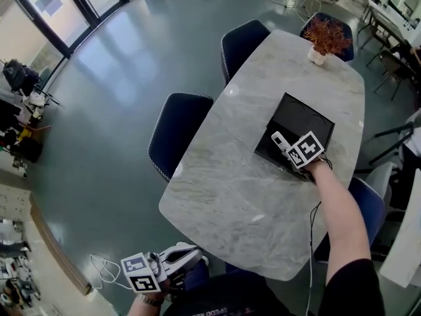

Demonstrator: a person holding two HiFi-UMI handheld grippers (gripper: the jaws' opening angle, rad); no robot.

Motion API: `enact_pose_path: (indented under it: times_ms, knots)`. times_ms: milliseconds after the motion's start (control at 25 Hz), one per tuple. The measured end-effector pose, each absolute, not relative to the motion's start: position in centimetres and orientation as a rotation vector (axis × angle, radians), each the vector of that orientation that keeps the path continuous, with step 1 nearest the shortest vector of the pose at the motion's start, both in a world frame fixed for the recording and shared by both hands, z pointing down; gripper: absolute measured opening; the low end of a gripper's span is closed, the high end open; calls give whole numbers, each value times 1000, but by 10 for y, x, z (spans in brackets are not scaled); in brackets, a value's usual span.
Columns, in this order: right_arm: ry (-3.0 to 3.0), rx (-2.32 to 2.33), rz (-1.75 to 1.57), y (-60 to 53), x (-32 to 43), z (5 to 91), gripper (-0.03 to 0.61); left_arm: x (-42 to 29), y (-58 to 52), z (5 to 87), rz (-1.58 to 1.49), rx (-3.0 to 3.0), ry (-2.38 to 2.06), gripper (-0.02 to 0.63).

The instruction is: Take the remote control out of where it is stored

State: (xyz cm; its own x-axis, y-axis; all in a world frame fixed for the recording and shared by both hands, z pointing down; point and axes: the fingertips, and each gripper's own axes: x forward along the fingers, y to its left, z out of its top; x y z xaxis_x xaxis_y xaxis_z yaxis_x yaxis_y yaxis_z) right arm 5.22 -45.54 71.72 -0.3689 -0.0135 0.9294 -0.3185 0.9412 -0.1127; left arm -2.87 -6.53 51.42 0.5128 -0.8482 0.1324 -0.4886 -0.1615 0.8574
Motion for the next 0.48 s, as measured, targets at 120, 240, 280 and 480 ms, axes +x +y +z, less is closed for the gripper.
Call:
enact_pose_path:
  times_ms: [120,240,280,480]
  knots:
    - [-1969,249,335,-453,50,702,114,-29,-65,513,-476,1825,-1099,3]
    - [-2027,274,375,-452,50,684,114,-27,-66,513,-471,1841,-1079,3]
    - [-2055,289,405,-451,51,677,114,-26,-67,512,-466,1849,-1070,3]
    - [-2208,382,603,-436,55,638,114,-30,-69,505,-450,1901,-1014,3]
